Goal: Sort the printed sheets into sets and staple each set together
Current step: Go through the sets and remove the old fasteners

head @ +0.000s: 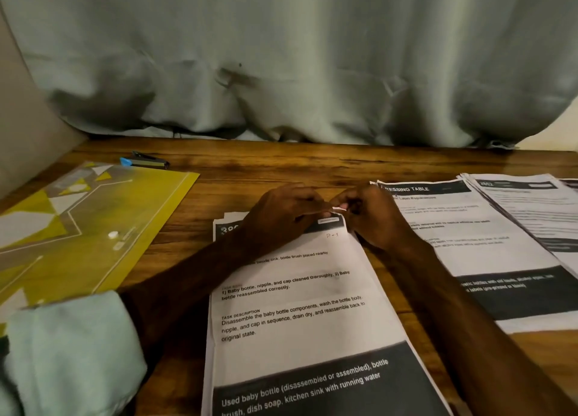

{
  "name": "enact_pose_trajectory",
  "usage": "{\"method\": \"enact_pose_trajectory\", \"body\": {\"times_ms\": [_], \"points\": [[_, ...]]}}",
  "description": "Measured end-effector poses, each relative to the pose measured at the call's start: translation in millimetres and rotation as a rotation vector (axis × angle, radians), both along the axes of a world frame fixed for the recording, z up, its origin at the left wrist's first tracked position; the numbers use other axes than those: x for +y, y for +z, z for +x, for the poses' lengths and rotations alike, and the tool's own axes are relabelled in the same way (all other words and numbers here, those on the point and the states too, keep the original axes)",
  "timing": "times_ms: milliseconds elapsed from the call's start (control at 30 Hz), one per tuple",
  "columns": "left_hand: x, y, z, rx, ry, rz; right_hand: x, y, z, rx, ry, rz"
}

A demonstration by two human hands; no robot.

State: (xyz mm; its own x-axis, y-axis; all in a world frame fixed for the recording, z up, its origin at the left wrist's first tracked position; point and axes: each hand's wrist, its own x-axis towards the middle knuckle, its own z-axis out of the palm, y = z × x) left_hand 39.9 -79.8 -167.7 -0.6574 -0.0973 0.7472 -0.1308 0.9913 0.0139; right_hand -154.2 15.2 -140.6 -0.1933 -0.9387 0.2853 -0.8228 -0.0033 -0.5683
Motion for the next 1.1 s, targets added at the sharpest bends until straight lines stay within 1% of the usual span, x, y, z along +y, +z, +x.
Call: {"method": "enact_pose_trajectory", "body": {"times_ms": [100,200,300,400,500,533,667,733,833,900,1000,1100], "points": [[0,0,1,-0.002,0.008,-0.001,3,2,0,-0.188,-0.026,-0.053],[0,1,1,0.008,0.013,0.002,5,5,0,-0.286,-0.046,-0.051],[-1,1,2,0.017,0.021,-0.005,8,8,0,-0.256,-0.049,-0.049],[-1,1,2,0.019,0.032,-0.014,13,11,-1,-0.212,0.002,-0.01],[-1,1,1,0.023,0.041,-0.016,18,15,1,-0.242,0.019,-0.027],[0,2,1,0.027,0.042,-0.003,20,16,2,-0.288,0.011,-0.041],[5,7,1,0.055,0.054,0.097,30,24,10,-0.581,-0.032,-0.057],[6,11,1,0.068,0.054,0.123,33,26,11,-0.663,-0.04,-0.047],[6,13,0,0.101,0.062,0.151,36,28,13,-0.735,-0.022,-0.046],[7,13,-1,0.124,0.064,0.157,36,29,16,-0.75,-0.003,-0.056],[9,13,-4,0.152,0.055,0.204,35,29,19,-0.684,0.034,-0.087],[10,13,-8,0.156,0.091,0.268,34,29,21,-0.669,0.058,-0.099]]}}
